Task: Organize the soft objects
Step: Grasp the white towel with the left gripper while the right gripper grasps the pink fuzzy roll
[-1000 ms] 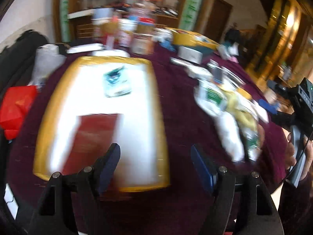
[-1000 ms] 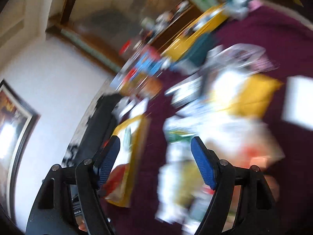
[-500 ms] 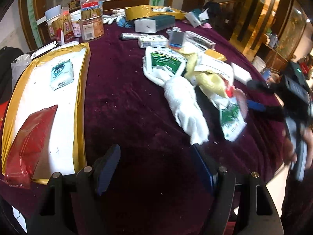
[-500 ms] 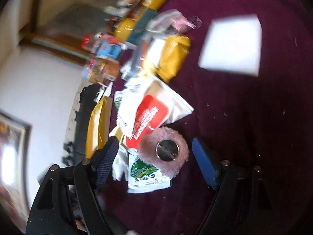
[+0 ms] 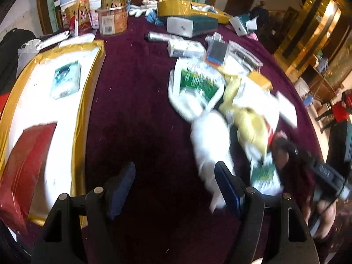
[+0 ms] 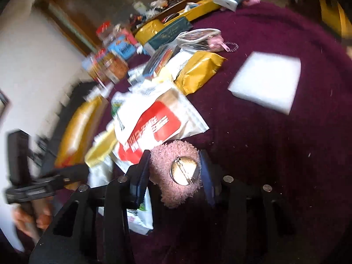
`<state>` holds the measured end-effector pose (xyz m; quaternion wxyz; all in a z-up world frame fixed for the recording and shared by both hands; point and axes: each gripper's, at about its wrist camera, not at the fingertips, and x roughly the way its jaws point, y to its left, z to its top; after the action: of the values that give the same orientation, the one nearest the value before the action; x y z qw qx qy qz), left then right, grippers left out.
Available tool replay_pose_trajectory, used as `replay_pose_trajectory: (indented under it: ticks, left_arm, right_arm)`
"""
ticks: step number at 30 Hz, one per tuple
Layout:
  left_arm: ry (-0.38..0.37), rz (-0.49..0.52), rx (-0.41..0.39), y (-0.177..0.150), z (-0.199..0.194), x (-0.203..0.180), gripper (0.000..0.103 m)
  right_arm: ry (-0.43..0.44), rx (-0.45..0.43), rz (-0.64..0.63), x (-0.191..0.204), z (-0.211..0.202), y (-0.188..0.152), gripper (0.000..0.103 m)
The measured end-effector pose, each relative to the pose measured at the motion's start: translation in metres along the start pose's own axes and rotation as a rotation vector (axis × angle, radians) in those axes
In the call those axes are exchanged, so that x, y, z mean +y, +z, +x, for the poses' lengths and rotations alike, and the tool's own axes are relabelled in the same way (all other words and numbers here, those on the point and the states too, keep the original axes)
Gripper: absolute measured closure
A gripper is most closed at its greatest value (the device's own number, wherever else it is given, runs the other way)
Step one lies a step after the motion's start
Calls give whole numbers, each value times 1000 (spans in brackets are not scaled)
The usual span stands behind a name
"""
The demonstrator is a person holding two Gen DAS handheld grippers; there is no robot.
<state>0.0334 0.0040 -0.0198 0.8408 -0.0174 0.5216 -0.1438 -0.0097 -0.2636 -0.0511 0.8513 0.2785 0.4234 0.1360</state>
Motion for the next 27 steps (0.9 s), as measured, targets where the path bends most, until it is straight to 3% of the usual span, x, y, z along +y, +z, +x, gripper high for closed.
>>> replay_pose_trajectory:
  ticks: [4, 7, 11, 13, 16, 19, 20, 22, 23, 24, 25, 27]
  left_arm:
    - [108, 14, 2, 19, 17, -21, 20]
    - [127, 12, 21, 21, 29, -33, 10]
    - [204, 103, 38, 18, 43, -53, 6]
    - [228, 131, 84, 14, 56, -54, 0]
    - [172, 62, 81, 16, 58, -39, 0]
    - [155, 81, 66, 15, 57, -36, 1]
    - [152, 86, 51, 14, 56, -36, 4]
    - [140, 107, 18, 11, 52, -38, 20]
    - [132, 127, 0, 9, 50, -41, 46]
    - [126, 155, -18, 7, 46, -45, 66]
    - [90, 184, -25, 6, 43, -52, 70]
    - [105, 229, -38, 0, 40, -59, 75]
  right_arm:
    - [38, 10, 25, -5, 1, 2, 64]
    - [69, 16, 59, -12, 0, 3, 65]
    - [72, 35, 34, -10, 2, 4, 65]
    - [88, 58, 3, -10, 4, 6, 64]
    - [100, 78, -26, -9, 5, 6, 64]
    - [53, 91, -89, 2, 6, 5, 61]
    - [21, 98, -125, 8, 8, 6, 61]
    - [-53, 91, -174, 20, 10, 3, 61]
    - [-91, 80, -188, 25, 11, 0, 61]
    - [-128, 73, -208, 31, 12, -2, 62]
    - [-185, 67, -248, 39, 15, -5, 63]
    - [-254, 59, -287, 47, 17, -7, 64]
